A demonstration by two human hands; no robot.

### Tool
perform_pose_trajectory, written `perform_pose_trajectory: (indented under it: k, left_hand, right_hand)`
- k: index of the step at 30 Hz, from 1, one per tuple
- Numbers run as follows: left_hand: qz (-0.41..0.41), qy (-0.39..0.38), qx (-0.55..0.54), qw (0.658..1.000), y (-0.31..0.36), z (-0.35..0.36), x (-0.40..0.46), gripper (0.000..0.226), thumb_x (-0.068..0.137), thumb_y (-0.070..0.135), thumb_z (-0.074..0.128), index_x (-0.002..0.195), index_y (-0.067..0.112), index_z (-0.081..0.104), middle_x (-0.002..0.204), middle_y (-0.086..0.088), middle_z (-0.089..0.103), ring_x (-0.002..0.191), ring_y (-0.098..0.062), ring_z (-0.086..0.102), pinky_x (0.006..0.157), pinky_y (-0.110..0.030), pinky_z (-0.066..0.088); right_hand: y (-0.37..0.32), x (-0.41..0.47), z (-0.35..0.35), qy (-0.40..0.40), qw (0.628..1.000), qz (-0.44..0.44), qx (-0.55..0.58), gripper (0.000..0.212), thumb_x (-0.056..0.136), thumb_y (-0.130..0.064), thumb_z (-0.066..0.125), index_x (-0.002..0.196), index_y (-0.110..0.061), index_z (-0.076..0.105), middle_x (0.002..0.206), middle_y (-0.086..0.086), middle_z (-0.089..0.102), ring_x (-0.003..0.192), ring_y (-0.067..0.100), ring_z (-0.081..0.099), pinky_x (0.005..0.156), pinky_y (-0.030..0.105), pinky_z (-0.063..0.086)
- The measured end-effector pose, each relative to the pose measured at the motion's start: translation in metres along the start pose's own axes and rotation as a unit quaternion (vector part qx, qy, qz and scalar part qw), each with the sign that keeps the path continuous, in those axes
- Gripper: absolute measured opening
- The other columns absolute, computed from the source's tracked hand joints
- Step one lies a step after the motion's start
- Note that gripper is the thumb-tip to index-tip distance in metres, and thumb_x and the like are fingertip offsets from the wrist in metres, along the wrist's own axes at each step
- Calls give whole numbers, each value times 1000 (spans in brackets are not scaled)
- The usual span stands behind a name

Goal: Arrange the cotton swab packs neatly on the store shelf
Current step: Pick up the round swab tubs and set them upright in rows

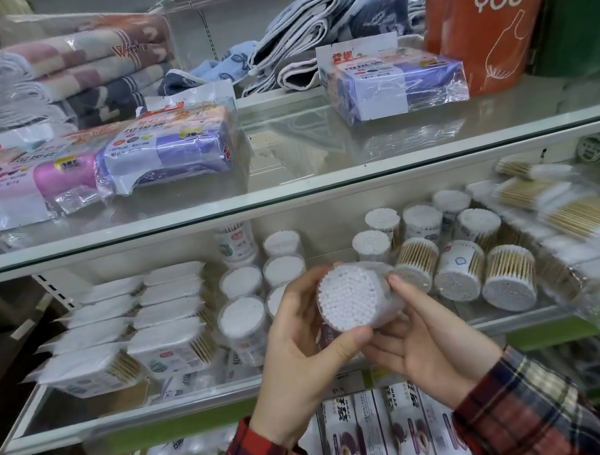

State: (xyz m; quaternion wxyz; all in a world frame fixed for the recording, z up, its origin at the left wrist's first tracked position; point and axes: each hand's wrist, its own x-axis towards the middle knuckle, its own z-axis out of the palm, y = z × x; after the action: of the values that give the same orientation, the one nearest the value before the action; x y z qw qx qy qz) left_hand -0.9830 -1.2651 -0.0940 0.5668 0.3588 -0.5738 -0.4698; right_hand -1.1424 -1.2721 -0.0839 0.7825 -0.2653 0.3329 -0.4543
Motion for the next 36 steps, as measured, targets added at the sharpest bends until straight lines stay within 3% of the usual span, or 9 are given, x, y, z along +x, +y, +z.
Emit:
perform_pose_trajectory:
  k: [6, 11, 15, 17, 21, 25, 28, 31, 36]
  left_hand:
    - [14, 7, -20, 1000, 1, -5, -5, 44, 79, 18, 69, 120, 8, 58, 128, -4, 63, 121, -20, 58, 95, -25, 48]
    - [6, 9, -7, 1000, 2, -16, -2, 25, 73, 22, 72, 98, 18, 71, 125, -2, 65, 114, -21, 62, 84, -27, 53]
    - [25, -63, 99, 993, 12, -27, 3, 54, 69, 21, 80, 119, 25, 60, 137, 1, 56, 126, -22, 53, 98, -40, 44]
    - [23, -106, 157, 982, 19, -26, 4, 75, 69, 23, 82, 135, 31, 47, 143, 7, 50, 133, -20, 46, 104, -46, 41]
    - [21, -140, 255, 957, 28, -19, 2, 98, 68, 25, 86, 146, 34, 27, 152, 20, 32, 141, -7, 31, 114, -35, 33]
    - [69, -159, 374, 911, 26, -14, 0, 101, 71, 34, 82, 149, 34, 19, 154, 25, 18, 144, 0, 17, 115, -19, 22]
    - [86, -138, 419, 894, 23, -14, -2, 95, 70, 30, 77, 146, 37, 21, 145, 24, 27, 139, 1, 27, 109, -15, 29]
    - [97, -111, 409, 901, 23, -14, -4, 90, 65, 25, 78, 140, 38, 30, 137, 23, 36, 133, 0, 36, 101, -7, 30]
    - [98, -75, 356, 926, 20, -16, -4, 85, 62, 17, 82, 134, 32, 39, 133, 18, 44, 130, -10, 44, 101, -29, 46]
  right_hand:
    - [-1, 3, -5, 18, 1000, -3, -18, 48, 77, -39, 61, 117, -14, 61, 104, 15, 71, 84, 20, 69, 67, 27, 56]
    - [-3, 5, -6, 24, 992, -40, -115, 59, 67, -36, 80, 117, -11, 60, 108, 15, 71, 98, 28, 67, 93, 45, 48]
    - [-12, 7, -8, 20, 980, -87, -176, 55, 61, -22, 76, 113, -11, 60, 107, 13, 71, 98, 29, 68, 87, 44, 53]
    - [-17, 8, -8, 7, 969, -109, -220, 61, 55, -25, 82, 111, -11, 62, 106, 12, 71, 99, 30, 68, 84, 43, 57]
    - [-19, 11, -7, -4, 950, -134, -281, 64, 49, -33, 82, 108, -16, 64, 103, 9, 72, 97, 27, 69, 78, 42, 57]
    - [-18, 13, -7, -15, 937, -159, -310, 60, 47, -27, 85, 104, -19, 67, 101, 10, 72, 94, 25, 69, 71, 30, 57]
    - [-16, 12, -6, -9, 920, -176, -349, 61, 48, -28, 90, 104, -25, 67, 100, 9, 72, 94, 24, 68, 78, 35, 58]
    - [-16, 10, -4, -9, 912, -197, -360, 60, 50, -27, 87, 107, -24, 66, 98, 5, 73, 89, 16, 69, 70, 22, 55]
    - [-19, 9, -5, -12, 911, -203, -358, 70, 51, -38, 90, 113, -26, 61, 103, 0, 72, 93, 13, 68, 78, 27, 56]
